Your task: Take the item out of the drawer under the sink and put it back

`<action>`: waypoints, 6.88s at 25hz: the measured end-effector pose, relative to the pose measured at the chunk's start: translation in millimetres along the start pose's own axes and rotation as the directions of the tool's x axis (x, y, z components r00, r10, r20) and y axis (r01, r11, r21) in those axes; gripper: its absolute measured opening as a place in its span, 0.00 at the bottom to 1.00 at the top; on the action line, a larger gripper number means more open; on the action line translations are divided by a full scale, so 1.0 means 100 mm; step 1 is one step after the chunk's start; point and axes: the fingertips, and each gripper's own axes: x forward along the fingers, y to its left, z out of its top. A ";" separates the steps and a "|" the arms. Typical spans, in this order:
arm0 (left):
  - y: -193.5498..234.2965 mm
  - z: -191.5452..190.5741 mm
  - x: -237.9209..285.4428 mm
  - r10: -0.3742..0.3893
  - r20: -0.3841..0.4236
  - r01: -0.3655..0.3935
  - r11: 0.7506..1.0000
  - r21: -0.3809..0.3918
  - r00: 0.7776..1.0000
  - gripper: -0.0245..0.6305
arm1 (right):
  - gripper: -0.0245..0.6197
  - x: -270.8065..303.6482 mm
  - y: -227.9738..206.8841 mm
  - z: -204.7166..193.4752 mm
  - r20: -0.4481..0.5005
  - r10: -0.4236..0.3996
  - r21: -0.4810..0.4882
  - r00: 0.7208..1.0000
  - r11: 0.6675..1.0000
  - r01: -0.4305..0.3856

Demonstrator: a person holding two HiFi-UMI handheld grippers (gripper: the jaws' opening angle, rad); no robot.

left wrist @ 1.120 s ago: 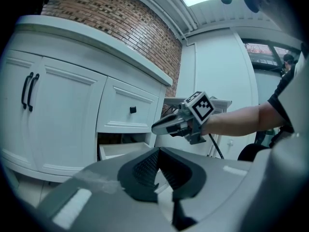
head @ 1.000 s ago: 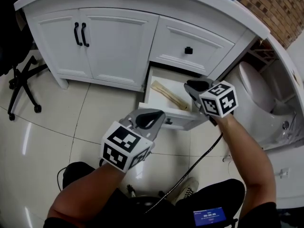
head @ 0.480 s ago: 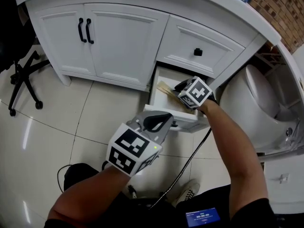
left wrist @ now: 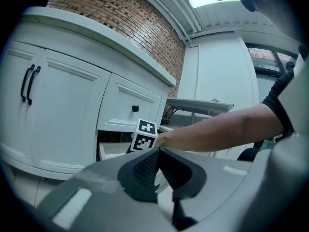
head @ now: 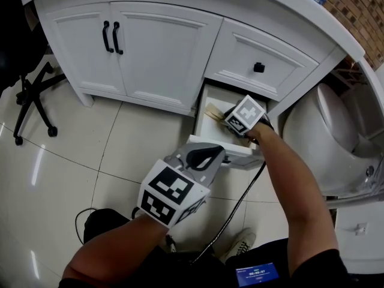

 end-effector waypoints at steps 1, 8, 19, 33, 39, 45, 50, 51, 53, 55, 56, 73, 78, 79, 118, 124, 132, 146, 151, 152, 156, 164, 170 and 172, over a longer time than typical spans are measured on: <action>0.00 0.00 0.00 0.000 -0.001 0.000 1.000 -0.003 1.000 0.05 | 0.20 0.03 0.00 -0.01 -0.010 0.003 -0.001 1.000 1.000 -0.003; 0.13 0.08 -0.06 0.026 0.028 -0.025 0.999 -0.020 0.999 0.05 | 0.18 0.07 0.00 0.00 -0.019 0.008 0.003 1.000 1.000 -0.008; 0.05 0.06 -0.07 0.014 0.015 -0.014 1.000 -0.010 1.000 0.05 | 0.07 -0.10 0.03 0.07 0.031 -0.029 -0.034 0.999 0.999 0.030; -0.03 0.04 -0.13 0.026 0.015 -0.026 1.000 0.011 1.000 0.05 | 0.06 -0.85 0.03 0.20 0.196 -0.100 0.026 0.975 0.995 0.097; -0.02 0.07 -0.19 0.041 0.038 -0.042 0.999 0.027 0.998 0.05 | 0.06 -1.76 0.18 0.41 0.462 -0.130 0.143 0.877 0.987 0.071; -0.10 0.18 -0.29 0.026 0.072 -0.029 0.999 0.042 0.997 0.05 | 0.06 -2.67 0.63 0.22 0.712 -0.160 0.283 0.683 0.957 -0.070; -0.17 0.25 -0.35 0.014 0.101 -0.015 1.000 0.008 0.995 0.05 | 0.06 -3.04 0.97 -0.06 0.782 -0.189 0.333 0.594 0.932 -0.141; -0.19 0.27 -0.35 0.011 0.108 -0.012 1.000 0.015 0.994 0.05 | 0.06 -3.10 1.05 -0.12 0.793 -0.192 0.339 0.578 0.927 -0.158; -0.20 0.30 -0.35 0.009 0.114 -0.013 0.999 0.033 0.993 0.05 | 0.06 -3.19 1.20 -0.22 0.811 -0.196 0.348 0.551 0.919 -0.184; -0.19 0.30 -0.34 0.016 0.112 -0.021 0.999 0.042 0.994 0.05 | 0.06 -3.25 1.33 -0.32 0.824 -0.199 0.350 0.530 0.915 -0.201; -0.18 0.30 -0.34 0.021 0.110 -0.026 0.999 0.043 0.994 0.05 | 0.06 -3.27 1.39 -0.37 0.830 -0.202 0.352 0.520 0.913 -0.207; -0.25 0.27 -0.31 0.031 0.090 -0.040 0.995 0.092 0.995 0.05 | 0.06 -3.01 1.51 -0.86 0.794 -0.248 0.427 0.554 0.877 -0.220; -0.23 0.27 -0.32 0.041 0.087 -0.050 0.993 0.105 0.995 0.05 | 0.06 -3.01 1.48 -0.87 0.794 -0.255 0.432 0.551 0.875 -0.218; -0.23 0.27 -0.32 0.040 0.090 -0.050 0.993 0.103 0.995 0.04 | 0.06 -3.01 1.48 -0.87 0.794 -0.256 0.433 0.552 0.874 -0.218; -0.23 0.27 -0.35 0.035 0.102 -0.043 0.996 0.078 0.994 0.05 | 0.06 -2.91 1.49 -0.81 0.785 -0.235 0.424 0.573 0.878 -0.220; -0.24 0.26 -0.34 0.032 0.100 -0.040 0.996 0.077 0.995 0.05 | 0.06 -2.90 1.48 -0.81 0.783 -0.238 0.427 0.575 0.877 -0.219; -0.27 0.27 -0.33 0.027 0.104 -0.034 0.997 0.069 0.994 0.05 | 0.06 -2.95 1.37 -0.73 0.780 -0.271 0.430 0.564 0.887 -0.169; -0.26 0.21 -0.28 0.011 0.088 -0.016 0.998 0.060 0.996 0.05 | 0.06 -2.85 0.82 -0.15 0.725 -0.252 0.346 0.641 0.938 -0.023; -0.24 0.25 -0.23 0.015 0.104 -0.020 0.999 0.048 0.995 0.05 | 0.06 -2.63 0.42 0.18 0.683 -0.253 0.295 0.685 0.954 0.058; -0.24 0.26 -0.22 0.013 0.105 -0.018 0.999 0.047 0.994 0.05 | 0.06 -2.56 0.34 0.24 0.672 -0.255 0.285 0.695 0.956 0.075; -0.24 0.23 -0.20 0.008 0.094 -0.012 0.999 0.044 0.996 0.05 | 0.06 -2.17 0.09 0.40 0.610 -0.231 0.245 0.758 0.965 0.097; -0.19 0.24 -0.21 0.016 0.097 -0.019 0.999 0.026 0.995 0.05 | 0.07 -1.33 -0.13 0.32 0.444 -0.124 0.197 0.887 0.980 0.038; -0.16 0.24 -0.20 0.017 0.099 -0.018 1.000 0.015 0.995 0.05 | 0.07 -0.83 -0.12 0.22 0.298 -0.083 0.136 0.951 0.990 0.044; -0.15 0.24 -0.20 0.018 0.098 -0.019 1.000 0.011 0.995 0.05 | 0.07 -0.72 -0.12 0.18 0.252 -0.069 0.127 0.965 0.991 0.038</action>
